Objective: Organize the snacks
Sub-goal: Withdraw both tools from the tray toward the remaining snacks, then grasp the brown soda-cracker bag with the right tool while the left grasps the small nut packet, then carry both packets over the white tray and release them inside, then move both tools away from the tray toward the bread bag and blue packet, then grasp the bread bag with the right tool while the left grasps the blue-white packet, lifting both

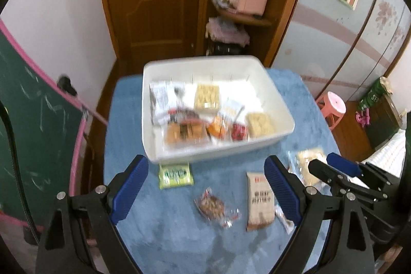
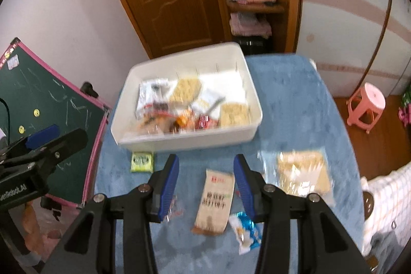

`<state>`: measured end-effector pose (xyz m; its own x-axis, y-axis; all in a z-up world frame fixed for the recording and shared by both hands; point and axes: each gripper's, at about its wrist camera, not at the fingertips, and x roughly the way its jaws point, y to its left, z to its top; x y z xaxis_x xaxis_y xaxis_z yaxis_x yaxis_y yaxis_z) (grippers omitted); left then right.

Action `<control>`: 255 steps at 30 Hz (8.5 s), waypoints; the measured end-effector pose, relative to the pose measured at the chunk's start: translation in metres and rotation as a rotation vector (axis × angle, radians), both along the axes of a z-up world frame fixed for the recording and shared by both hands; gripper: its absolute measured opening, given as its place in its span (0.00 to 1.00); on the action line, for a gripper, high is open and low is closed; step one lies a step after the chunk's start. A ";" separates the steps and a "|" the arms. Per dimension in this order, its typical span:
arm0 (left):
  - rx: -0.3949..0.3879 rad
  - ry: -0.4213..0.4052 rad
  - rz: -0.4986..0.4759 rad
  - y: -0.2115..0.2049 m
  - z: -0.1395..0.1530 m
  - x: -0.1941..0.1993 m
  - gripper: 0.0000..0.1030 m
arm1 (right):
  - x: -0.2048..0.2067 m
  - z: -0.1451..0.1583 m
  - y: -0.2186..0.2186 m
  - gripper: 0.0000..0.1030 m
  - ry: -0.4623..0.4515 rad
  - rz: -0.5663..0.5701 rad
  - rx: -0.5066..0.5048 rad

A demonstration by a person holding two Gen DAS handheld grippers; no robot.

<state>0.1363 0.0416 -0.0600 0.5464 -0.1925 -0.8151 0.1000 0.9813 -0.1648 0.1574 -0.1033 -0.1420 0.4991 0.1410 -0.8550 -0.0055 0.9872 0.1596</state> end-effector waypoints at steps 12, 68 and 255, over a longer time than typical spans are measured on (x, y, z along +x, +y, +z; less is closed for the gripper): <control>-0.002 0.287 0.013 -0.009 -0.108 -0.001 0.88 | -0.017 -0.084 -0.002 0.57 0.201 -0.061 0.076; 0.048 0.555 0.136 -0.024 -0.203 -0.009 0.46 | -0.017 -0.158 0.022 0.55 0.284 0.153 -0.095; 0.027 0.348 0.286 -0.168 -0.150 -0.079 0.27 | -0.014 -0.083 -0.163 0.22 0.166 0.268 0.216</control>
